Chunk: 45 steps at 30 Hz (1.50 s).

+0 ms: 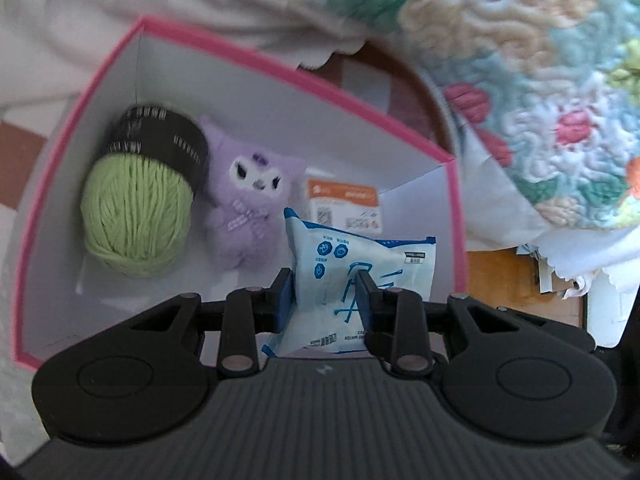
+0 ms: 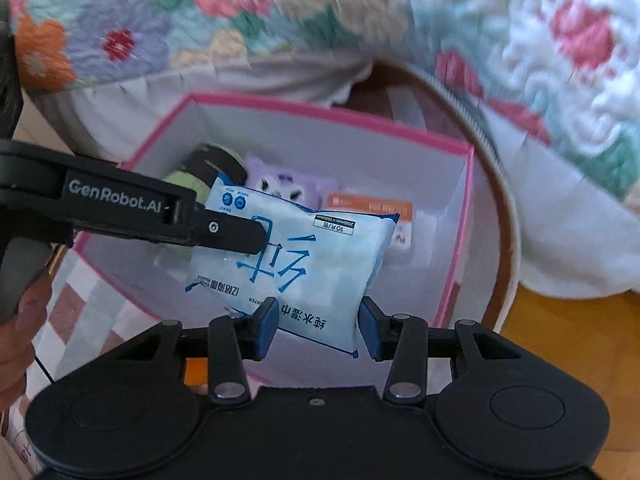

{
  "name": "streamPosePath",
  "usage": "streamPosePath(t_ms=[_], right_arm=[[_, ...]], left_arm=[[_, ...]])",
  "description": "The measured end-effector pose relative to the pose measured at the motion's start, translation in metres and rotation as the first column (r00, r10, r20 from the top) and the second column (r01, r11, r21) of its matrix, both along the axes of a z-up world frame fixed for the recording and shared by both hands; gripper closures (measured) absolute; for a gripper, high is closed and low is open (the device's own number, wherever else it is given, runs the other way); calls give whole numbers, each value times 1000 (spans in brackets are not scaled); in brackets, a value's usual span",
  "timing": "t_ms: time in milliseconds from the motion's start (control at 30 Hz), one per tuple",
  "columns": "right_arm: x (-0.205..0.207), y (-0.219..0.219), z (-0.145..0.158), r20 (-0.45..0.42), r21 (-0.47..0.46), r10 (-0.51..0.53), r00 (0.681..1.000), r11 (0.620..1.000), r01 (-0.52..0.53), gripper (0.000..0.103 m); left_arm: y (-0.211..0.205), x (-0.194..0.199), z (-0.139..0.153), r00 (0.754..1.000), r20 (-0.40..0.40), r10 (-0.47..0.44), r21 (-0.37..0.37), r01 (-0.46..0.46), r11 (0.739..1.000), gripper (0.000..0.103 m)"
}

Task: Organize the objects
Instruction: 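Carry the wipe pack into the pink box and open the left gripper, then withdraw the left gripper from the box toward the small white wipe pack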

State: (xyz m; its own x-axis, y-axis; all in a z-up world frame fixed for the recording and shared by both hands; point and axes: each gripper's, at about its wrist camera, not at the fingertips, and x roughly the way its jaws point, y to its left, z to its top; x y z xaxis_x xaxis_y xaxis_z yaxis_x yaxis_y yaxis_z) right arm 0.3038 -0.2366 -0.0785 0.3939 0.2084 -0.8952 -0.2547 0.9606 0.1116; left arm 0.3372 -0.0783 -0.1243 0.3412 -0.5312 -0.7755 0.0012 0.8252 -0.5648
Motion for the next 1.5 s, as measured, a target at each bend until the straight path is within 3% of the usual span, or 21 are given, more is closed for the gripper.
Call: streamPosePath(t_ms=[300,533,700,933,1500], right_arm=[[7,7,-20,-50,-85,-22,998,996,18,54],[10,15,-25,-23,-184,-35,999,982,30,52],[-2,4,-9,56,-84,-37,998,996,42,49],[-28,-11,18,140,34,-33,990,999,29,48],[-125,-4,137,194,109,34,980,992,-56,38]], left_arm=[[-7,7,-35,998,-58,7,-32,-9,999,72],[-25,6,-37,1000,-14,3,65,-2,998,67],[-25,-10,-10,996,76,-52,117,43,992,54],[-11,-30,33,996,59,-64,191,52,980,50],[21,-141,178,961,161,-224,321,163,933,38]])
